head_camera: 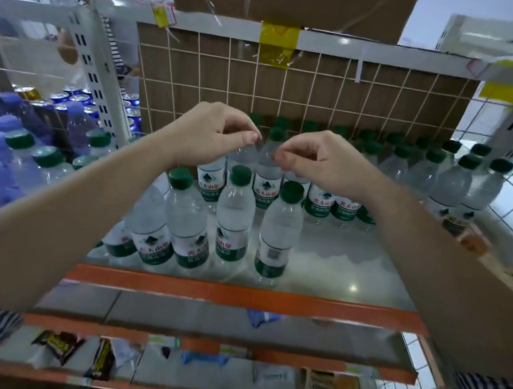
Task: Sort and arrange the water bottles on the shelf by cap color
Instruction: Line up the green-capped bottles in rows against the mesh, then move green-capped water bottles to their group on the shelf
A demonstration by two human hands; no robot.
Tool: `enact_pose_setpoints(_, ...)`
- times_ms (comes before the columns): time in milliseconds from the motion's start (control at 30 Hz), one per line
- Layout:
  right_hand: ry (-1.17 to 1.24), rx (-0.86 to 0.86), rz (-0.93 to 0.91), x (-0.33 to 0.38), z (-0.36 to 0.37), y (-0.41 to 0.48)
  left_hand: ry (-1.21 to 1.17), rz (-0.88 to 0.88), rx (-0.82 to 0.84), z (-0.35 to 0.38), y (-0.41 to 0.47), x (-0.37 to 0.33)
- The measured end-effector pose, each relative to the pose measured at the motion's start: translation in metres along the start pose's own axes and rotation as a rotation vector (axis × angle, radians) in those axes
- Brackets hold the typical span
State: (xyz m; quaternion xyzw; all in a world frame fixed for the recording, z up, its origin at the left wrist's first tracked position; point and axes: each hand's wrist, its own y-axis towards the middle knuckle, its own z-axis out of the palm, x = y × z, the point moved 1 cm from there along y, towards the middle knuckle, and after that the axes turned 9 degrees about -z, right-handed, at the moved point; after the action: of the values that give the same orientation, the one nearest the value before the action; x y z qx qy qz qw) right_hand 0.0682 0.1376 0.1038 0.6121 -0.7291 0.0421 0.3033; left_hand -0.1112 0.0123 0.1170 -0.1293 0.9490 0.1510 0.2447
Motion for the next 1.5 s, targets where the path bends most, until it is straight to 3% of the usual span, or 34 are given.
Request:
enact_pose_setpoints(167,0.085,-0.004,0.101,-0.014,0.026,-0.048,-0.139,-0.15,-0.231,0.042,-0.04,-0.015)
enact_pose_setpoints(400,0.256,-0.063,0.281,-0.039,0.092,-0.09,-0.223,-0.376,-0.359,0.112,-0.064,-0.006)
enact_pose_setpoints(533,0.291,-0.19,0.325,-0.044,0.139,-0.099,-0.376,-0.485,-0.392,0.146,-0.07,0.006)
enact_pose_setpoints(700,0.282,-0.357,0.392,-0.049,0.162,-0.09,-0.329,-0.45,-0.434,0.178,-0.077,0.016)
enact_pose_setpoints(1000,0.503,-0.172,0.388,-0.079,0.122,-0.098,-0.304,-0.357,-0.395,0.187,-0.077,0.016)
enact_pose_setpoints(1100,0.556,-0.223,0.388,-0.081,0.137,-0.105,-0.284,-0.289,-0.453,0.196,-0.083,0.014)
enact_pose_setpoints(1333,0.349,-0.549,0.444,-0.072,0.179,-0.108,-0.405,-0.5,-0.395,0.196,-0.073,0.042)
enact_pose_setpoints(1500,0.26,-0.536,0.418,-0.091,0.162,-0.114,-0.516,-0.493,-0.349,0.204,-0.069,0.043)
